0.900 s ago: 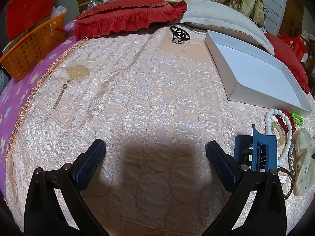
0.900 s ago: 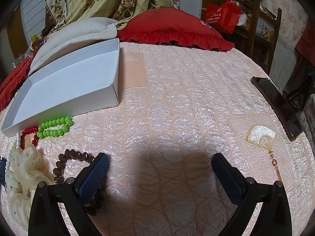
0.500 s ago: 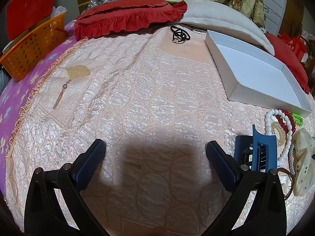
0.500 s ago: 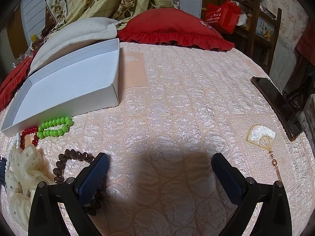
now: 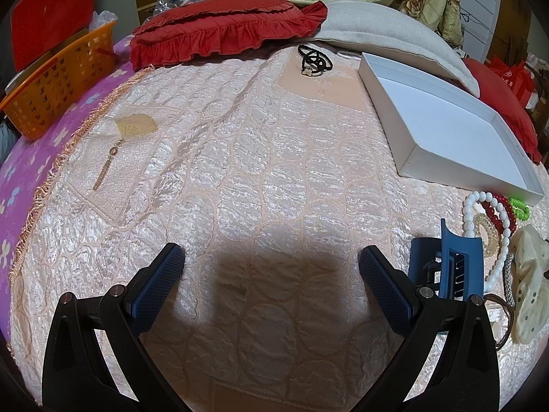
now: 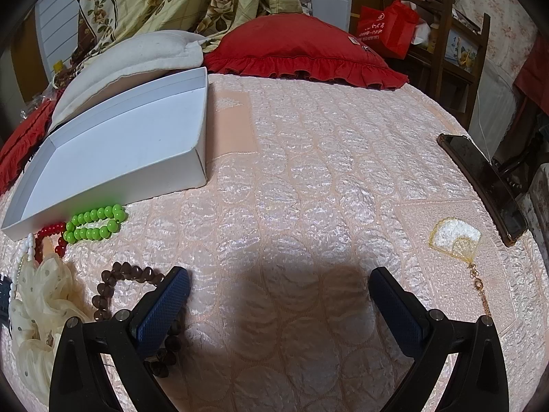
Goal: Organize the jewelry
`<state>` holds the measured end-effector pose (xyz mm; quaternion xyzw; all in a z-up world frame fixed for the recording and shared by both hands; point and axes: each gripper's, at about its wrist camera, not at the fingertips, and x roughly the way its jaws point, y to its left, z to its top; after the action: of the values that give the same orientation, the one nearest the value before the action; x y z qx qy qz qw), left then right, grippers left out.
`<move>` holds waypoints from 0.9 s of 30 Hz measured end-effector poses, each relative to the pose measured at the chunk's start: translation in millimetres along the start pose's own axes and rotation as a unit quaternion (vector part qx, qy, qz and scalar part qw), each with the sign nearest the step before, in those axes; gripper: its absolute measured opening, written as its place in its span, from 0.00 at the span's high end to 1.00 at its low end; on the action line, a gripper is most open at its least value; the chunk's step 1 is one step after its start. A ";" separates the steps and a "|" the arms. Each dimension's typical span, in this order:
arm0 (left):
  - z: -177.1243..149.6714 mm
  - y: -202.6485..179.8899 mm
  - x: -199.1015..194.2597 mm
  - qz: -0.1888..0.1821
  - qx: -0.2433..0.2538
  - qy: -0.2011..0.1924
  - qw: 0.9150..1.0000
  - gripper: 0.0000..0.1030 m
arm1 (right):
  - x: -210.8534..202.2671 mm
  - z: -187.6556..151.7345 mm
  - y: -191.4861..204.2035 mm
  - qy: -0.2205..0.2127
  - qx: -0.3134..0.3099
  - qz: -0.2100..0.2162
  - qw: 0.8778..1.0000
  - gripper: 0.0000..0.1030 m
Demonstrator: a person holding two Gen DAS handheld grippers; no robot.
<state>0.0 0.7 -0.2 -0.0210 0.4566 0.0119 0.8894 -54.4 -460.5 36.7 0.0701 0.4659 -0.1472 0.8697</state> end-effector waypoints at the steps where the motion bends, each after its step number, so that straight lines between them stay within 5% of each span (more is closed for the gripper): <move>1: 0.0 -0.1 0.0 0.000 0.000 0.000 1.000 0.00 | -0.3 -0.2 -0.2 0.000 0.000 -0.001 1.000 0.00; 27: 0.0 0.8 -1.7 0.010 -0.005 -0.003 1.000 0.02 | 1.7 0.8 -4.3 0.000 0.000 0.000 1.000 0.00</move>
<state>-1.0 1.5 1.1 -0.0207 0.4543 0.0226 0.8903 -54.3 -465.1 35.8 0.0704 0.4660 -0.1472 0.8696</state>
